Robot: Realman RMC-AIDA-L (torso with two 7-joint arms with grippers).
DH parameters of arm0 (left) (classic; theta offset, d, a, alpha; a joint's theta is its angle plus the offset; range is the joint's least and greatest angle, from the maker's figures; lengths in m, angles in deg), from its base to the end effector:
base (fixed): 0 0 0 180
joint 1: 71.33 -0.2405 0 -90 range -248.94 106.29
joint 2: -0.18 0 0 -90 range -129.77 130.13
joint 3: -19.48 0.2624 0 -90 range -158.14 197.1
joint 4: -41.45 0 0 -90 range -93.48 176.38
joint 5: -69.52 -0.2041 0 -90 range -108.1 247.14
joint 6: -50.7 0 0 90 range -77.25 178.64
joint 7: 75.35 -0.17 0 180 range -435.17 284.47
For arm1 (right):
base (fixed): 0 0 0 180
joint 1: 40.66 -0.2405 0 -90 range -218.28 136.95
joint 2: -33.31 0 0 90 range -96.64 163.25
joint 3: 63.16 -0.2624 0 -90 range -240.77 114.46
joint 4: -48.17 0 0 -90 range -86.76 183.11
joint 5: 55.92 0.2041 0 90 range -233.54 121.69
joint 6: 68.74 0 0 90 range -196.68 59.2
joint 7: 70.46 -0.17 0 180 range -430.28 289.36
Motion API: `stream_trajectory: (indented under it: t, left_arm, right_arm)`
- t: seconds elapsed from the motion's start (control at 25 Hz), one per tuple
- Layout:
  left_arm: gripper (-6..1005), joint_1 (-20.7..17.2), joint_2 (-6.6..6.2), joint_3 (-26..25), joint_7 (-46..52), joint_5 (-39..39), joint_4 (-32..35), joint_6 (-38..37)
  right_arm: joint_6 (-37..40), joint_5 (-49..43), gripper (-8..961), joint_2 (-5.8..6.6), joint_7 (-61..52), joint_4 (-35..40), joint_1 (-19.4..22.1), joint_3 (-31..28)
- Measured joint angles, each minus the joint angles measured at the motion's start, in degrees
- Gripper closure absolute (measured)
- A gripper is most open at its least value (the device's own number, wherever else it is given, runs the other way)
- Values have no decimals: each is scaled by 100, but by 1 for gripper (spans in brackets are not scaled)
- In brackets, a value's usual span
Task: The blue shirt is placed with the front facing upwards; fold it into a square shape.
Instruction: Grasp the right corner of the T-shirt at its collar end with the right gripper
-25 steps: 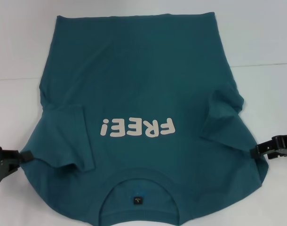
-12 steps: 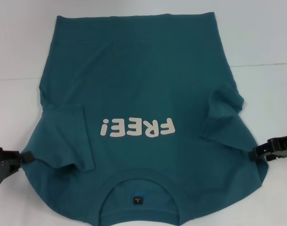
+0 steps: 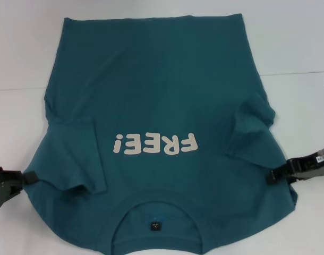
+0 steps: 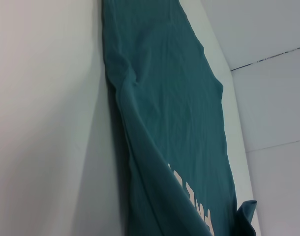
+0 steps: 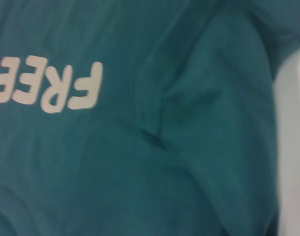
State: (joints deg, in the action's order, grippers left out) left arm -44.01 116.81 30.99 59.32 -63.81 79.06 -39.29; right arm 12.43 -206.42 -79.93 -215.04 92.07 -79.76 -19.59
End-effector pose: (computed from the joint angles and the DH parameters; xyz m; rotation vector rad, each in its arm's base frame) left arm -0.3375 0.3180 0.0246 -1.8418 -2.0764 -0.8795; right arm 0.3109 0.3781 0.0153 -2.1737 1.7154 -0.1179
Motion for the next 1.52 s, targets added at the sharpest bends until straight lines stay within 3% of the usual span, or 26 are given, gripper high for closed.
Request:
stream_trajectory:
  t: [0.52,0.76,0.84,1.04,1.28,1.52]
  left_arm:
    - [951,2,0,-21,12,7,-9,26]
    - [949,2,0,-26,21,14,-9,26]
    - [948,2,0,-27,25,15,-9,26]
    - [946,3,0,-6,32,18,-9,20]
    - [944,19,-17,34,33,-17,-7,-31]
    - [941,-5,-35,246,-21,-278,193,-387]
  right_arm:
    - [62,70,316,-23,35,5,-65,21]
    - [144,54,385,-23,59,44,-77,21]
    - [160,53,610,-23,60,50,-82,21]
    - [183,53,815,-9,46,55,-83,21]
    - [310,61,926,43,49,60,-62,-5]
    - [709,53,927,137,78,137,-22,-9]
